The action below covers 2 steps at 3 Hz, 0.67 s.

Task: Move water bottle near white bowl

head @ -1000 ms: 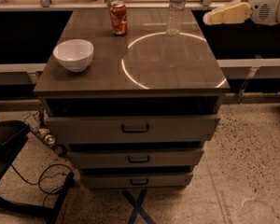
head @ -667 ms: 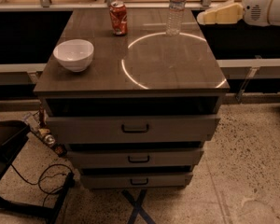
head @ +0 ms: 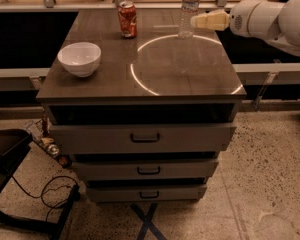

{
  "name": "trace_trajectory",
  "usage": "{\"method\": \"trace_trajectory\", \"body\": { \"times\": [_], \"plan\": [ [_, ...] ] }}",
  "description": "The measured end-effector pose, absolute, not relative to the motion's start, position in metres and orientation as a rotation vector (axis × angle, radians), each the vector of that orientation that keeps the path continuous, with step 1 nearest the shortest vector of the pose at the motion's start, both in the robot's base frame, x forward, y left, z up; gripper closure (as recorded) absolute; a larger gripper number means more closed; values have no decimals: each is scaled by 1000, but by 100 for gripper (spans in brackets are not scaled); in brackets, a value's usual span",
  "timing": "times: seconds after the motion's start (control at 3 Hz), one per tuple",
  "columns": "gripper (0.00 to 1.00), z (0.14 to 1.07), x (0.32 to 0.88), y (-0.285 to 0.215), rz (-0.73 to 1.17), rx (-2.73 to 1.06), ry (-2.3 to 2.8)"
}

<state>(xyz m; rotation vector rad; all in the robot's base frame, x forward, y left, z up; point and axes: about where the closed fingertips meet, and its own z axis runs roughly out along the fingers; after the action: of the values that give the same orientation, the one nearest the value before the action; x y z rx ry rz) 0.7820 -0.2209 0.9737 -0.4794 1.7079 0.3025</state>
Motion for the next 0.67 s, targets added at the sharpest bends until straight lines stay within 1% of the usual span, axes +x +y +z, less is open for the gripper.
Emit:
{"method": "trace_trajectory", "body": {
  "times": [0.67],
  "plan": [
    [0,930,843,-224,350,-464,1636]
  ]
}}
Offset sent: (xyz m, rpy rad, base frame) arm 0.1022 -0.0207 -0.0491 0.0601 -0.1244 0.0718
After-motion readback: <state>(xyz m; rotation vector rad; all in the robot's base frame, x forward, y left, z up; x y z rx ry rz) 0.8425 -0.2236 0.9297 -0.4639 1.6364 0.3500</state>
